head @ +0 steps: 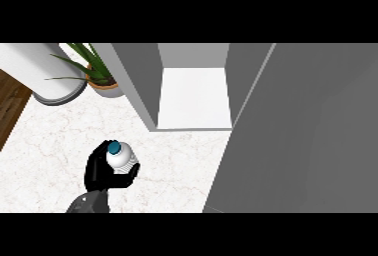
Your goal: Pick up the bottled water, place it into the cabinet and close the cabinet
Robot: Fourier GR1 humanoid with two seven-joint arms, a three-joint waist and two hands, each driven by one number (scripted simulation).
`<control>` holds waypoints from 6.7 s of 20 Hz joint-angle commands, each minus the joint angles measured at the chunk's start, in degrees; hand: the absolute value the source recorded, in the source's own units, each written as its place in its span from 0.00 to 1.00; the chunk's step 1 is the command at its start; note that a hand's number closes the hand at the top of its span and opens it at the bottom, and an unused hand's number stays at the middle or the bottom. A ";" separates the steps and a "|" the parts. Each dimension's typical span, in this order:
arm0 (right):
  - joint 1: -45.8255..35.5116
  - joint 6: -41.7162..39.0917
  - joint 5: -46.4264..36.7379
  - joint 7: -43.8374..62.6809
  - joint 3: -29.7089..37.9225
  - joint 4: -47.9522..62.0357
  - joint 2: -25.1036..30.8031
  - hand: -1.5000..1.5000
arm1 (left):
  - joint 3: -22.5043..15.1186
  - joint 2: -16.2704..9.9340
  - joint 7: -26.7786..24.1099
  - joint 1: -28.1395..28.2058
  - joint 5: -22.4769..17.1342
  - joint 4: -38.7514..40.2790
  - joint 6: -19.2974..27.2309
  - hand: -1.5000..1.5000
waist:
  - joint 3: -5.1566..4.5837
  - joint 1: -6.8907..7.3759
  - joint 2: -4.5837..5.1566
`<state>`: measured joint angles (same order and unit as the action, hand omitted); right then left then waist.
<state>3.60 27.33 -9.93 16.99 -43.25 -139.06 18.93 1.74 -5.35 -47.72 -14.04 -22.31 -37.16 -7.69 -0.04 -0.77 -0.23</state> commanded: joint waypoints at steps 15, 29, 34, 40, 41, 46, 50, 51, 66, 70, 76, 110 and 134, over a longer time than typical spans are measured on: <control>3.63 -0.05 -0.58 3.64 1.49 -8.90 2.41 0.00 | -7.70 2.65 23.83 8.32 -1.13 -34.16 4.57 1.00 | 0.09 0.68 -0.01; 3.13 0.42 -4.38 5.36 -2.58 -10.75 3.17 0.00 | -14.31 5.33 32.22 -1.44 2.25 -40.88 18.59 1.00 | 0.01 -0.15 0.08; 5.38 -0.07 0.64 -3.91 -0.86 -5.89 4.50 0.00 | -17.44 5.34 35.49 -5.82 3.36 -42.24 24.40 1.00 | 0.10 0.07 0.15; 1.85 1.84 -5.57 0.05 -6.06 -1.57 -1.71 0.00 | -21.44 5.35 31.94 -14.64 1.39 -35.10 33.85 1.00 | 0.01 -0.09 0.19; 0.01 2.53 -6.85 5.26 -4.97 -5.22 -2.66 0.00 | -17.09 5.35 35.54 -14.43 3.38 -36.50 30.26 1.00 | -0.01 0.24 0.13; 5.76 2.01 -4.82 0.63 -5.19 -8.01 2.82 0.00 | -14.60 5.35 36.23 -26.12 3.80 -26.51 34.67 1.00 | 0.02 -0.59 0.14; 5.83 1.85 -4.07 0.02 -6.34 -6.88 2.85 0.00 | -11.63 5.34 34.44 -32.38 3.65 -16.32 32.55 1.00 | 0.01 -1.08 0.36; 3.29 2.67 -6.20 4.60 -4.82 -9.05 1.38 0.00 | -13.40 5.34 35.16 -28.92 4.95 -19.65 32.37 1.00 | -0.02 -0.33 0.19; 2.66 2.20 -1.84 0.25 -4.49 -7.28 2.19 0.00 | -6.40 4.18 26.14 -46.18 8.19 11.23 36.38 1.00 | -0.02 -1.77 0.77; 3.67 1.87 -0.25 -1.42 -3.80 -7.29 3.62 0.00 | -7.56 4.66 26.38 -48.74 10.41 17.60 39.70 1.00 | 0.02 -2.14 0.87; 3.52 2.14 -0.33 -2.22 -4.31 -5.58 2.61 0.00 | -5.86 4.68 22.02 -49.85 9.46 23.92 41.32 1.00 | -0.01 -2.71 1.20; 3.36 1.38 3.56 -6.00 -3.32 -4.51 4.71 0.00 | -5.27 5.31 13.10 -48.49 12.82 29.35 42.91 0.00 | -0.10 -3.40 1.62; 7.63 5.76 -1.78 -5.74 -5.14 -6.58 8.05 0.00 | -8.42 5.36 10.16 -35.79 -2.01 10.14 4.48 1.00 | 0.00 1.23 -0.97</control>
<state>8.20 32.02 -6.32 10.44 -45.93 -141.41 25.89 -7.36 0.16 -38.27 -56.75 -21.54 -22.02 0.36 -0.07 -1.64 -0.02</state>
